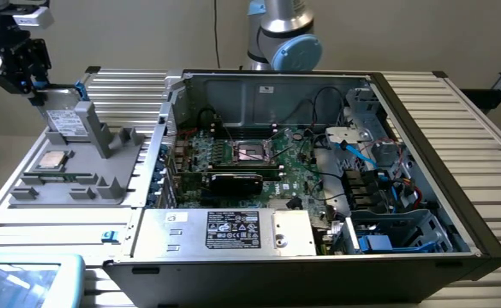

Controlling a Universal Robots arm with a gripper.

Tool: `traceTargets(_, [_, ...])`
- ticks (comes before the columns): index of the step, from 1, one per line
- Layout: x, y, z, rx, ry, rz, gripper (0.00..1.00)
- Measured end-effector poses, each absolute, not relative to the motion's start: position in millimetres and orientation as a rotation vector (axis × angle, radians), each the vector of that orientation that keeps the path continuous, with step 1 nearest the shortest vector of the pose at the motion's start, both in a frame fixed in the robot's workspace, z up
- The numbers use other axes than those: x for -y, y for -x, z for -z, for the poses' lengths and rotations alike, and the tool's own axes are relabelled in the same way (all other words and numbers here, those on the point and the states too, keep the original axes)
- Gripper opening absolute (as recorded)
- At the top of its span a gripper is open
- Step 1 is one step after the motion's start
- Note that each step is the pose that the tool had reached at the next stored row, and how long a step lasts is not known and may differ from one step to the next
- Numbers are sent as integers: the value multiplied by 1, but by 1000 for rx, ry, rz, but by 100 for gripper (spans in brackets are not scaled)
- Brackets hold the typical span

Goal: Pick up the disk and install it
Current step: 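Pick up the disk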

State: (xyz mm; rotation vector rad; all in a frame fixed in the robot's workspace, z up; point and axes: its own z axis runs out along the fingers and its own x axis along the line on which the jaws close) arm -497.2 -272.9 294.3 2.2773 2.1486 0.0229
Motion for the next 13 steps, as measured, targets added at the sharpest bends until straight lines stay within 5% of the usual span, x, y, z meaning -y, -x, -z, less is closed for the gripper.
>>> traceTargets(13, [273,500,-289,-2149,-2277,-23,45])
